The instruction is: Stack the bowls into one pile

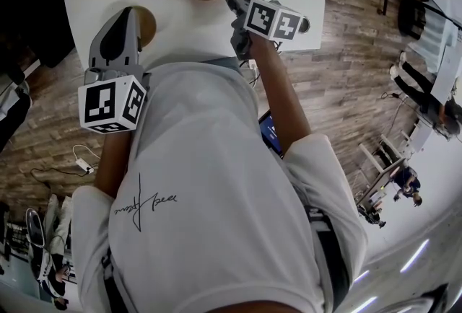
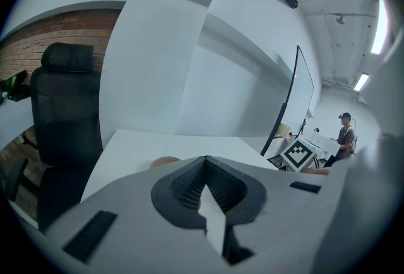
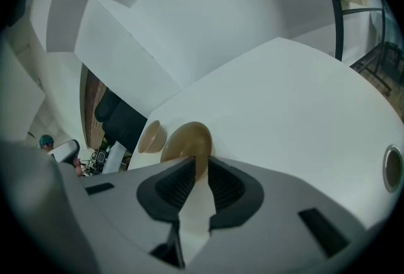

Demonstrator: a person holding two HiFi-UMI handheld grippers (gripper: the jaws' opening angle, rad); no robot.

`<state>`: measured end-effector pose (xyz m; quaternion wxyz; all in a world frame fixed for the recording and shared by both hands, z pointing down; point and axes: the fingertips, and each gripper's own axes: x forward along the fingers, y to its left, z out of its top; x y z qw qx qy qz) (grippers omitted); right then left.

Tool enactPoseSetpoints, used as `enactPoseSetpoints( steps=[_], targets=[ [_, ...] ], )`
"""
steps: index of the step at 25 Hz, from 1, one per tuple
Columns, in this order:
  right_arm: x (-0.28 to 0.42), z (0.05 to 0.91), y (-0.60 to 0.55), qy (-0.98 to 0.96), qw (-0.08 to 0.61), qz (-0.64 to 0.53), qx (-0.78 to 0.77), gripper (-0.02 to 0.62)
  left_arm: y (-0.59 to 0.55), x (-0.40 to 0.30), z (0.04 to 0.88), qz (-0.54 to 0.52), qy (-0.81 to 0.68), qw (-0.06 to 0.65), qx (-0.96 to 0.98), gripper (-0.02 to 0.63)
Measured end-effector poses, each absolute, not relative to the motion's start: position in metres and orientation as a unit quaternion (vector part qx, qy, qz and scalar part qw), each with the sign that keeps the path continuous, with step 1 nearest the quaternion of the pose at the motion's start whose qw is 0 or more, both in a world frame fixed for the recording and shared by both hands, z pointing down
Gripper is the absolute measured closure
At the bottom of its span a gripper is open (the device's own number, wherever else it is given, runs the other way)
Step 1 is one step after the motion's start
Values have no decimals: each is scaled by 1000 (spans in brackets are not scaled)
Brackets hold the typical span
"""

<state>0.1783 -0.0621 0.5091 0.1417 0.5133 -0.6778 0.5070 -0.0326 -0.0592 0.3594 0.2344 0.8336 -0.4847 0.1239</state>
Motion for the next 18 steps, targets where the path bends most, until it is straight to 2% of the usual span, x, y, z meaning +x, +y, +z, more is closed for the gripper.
enactPoseSetpoints(
  steps=[18],
  targets=[
    [176,529,-67,-627,71,584,511,528,-65,-30,364,131,-485,247,829,603]
  ],
)
